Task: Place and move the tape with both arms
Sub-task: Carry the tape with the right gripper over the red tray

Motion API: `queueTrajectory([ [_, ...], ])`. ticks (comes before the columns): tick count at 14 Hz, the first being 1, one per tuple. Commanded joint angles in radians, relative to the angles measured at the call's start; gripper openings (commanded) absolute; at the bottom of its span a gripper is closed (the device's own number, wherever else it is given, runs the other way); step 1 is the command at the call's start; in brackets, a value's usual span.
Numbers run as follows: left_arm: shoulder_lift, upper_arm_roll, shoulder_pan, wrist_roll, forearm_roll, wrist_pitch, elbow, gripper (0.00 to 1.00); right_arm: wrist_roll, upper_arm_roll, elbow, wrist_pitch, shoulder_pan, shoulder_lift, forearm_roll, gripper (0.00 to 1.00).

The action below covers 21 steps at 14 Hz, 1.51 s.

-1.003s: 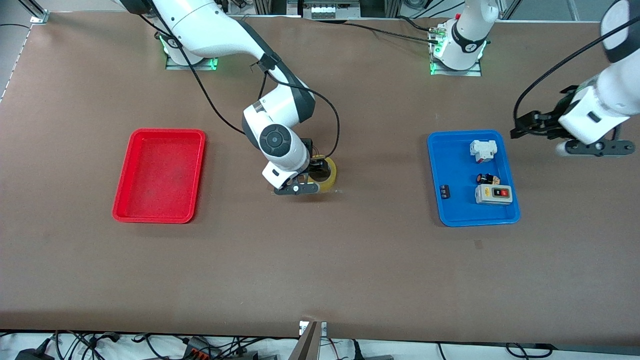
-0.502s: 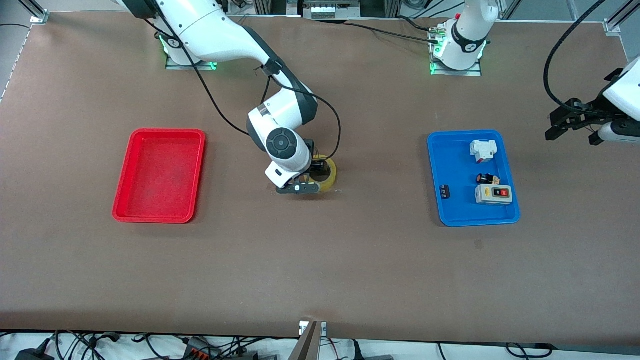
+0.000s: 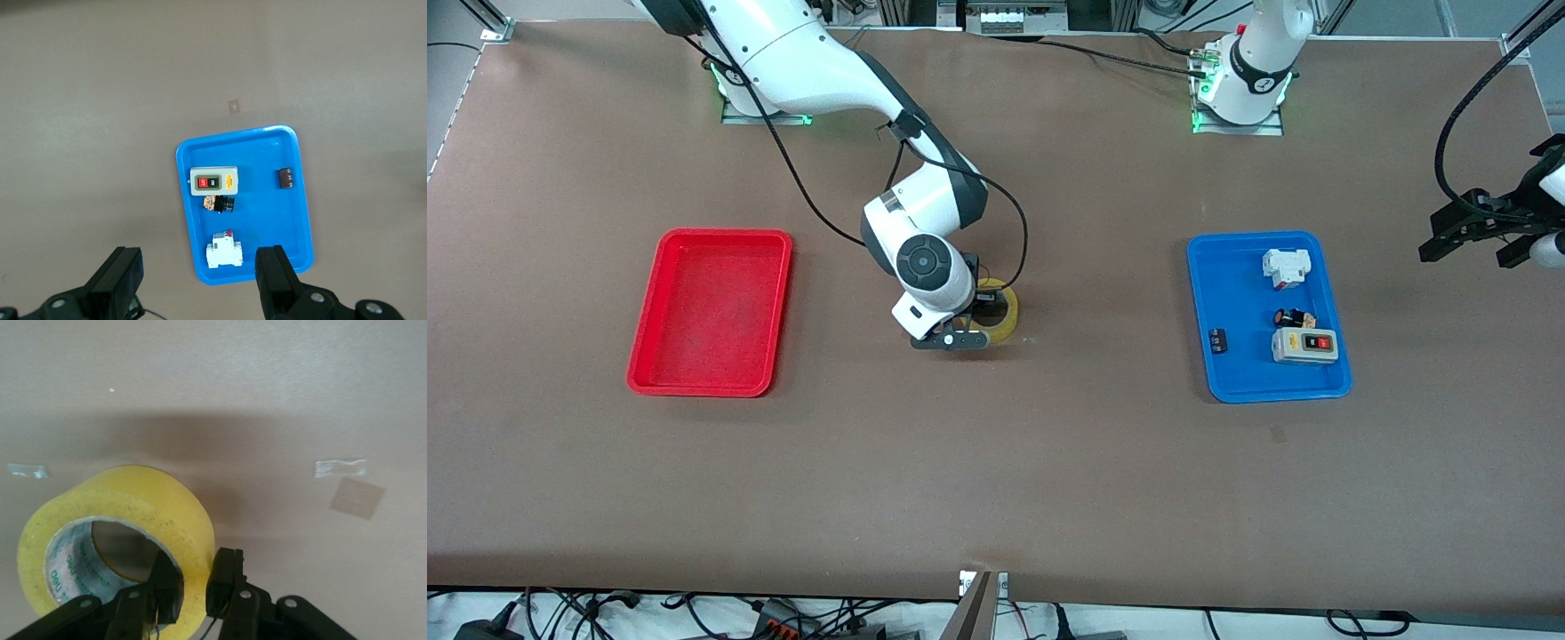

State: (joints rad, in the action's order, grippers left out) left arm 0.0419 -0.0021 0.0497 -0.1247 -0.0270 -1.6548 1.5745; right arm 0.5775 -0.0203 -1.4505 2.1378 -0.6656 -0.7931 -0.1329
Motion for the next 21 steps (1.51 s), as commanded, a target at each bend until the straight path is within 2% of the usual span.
queueTrajectory([
  [1,-0.002,-0.003,0.004,-0.001,0.012,0.024,-0.019,1.0,0.037,0.023,0.009,-0.048,-0.008,0.035,0.054,0.0],
  [4,0.001,-0.003,0.004,-0.001,0.012,0.043,-0.018,1.0,0.065,0.158,0.009,-0.301,-0.003,0.174,0.072,0.0],
  [6,0.009,-0.001,-0.001,-0.001,0.01,0.043,-0.016,1.0,0.042,0.247,0.006,-0.41,0.033,0.236,0.059,0.0],
  [9,0.0,-0.001,-0.004,-0.001,0.01,0.047,-0.007,1.0,-0.077,0.252,-0.051,-0.429,0.174,0.313,0.062,0.0],
  [12,-0.005,-0.001,-0.005,-0.001,0.01,0.047,0.001,1.0,-0.293,0.256,-0.213,-0.406,0.34,0.429,0.075,0.0],
  [14,-0.005,-0.001,-0.007,-0.001,0.01,0.046,-0.001,1.0,-0.326,0.258,-0.316,-0.38,0.449,0.466,0.076,0.0],
  [16,-0.005,-0.001,-0.007,0.0,0.01,0.046,0.001,1.0,-0.329,0.264,-0.375,-0.293,0.472,0.471,0.093,0.0],
  [19,-0.005,-0.001,-0.008,0.0,0.01,0.046,0.001,1.0,-0.332,0.273,-0.538,-0.072,0.492,0.491,0.122,0.0],
  [21,-0.02,-0.003,-0.01,0.022,0.01,0.084,-0.002,1.0,-0.37,0.273,-0.628,0.008,0.526,0.521,0.118,0.0],
])
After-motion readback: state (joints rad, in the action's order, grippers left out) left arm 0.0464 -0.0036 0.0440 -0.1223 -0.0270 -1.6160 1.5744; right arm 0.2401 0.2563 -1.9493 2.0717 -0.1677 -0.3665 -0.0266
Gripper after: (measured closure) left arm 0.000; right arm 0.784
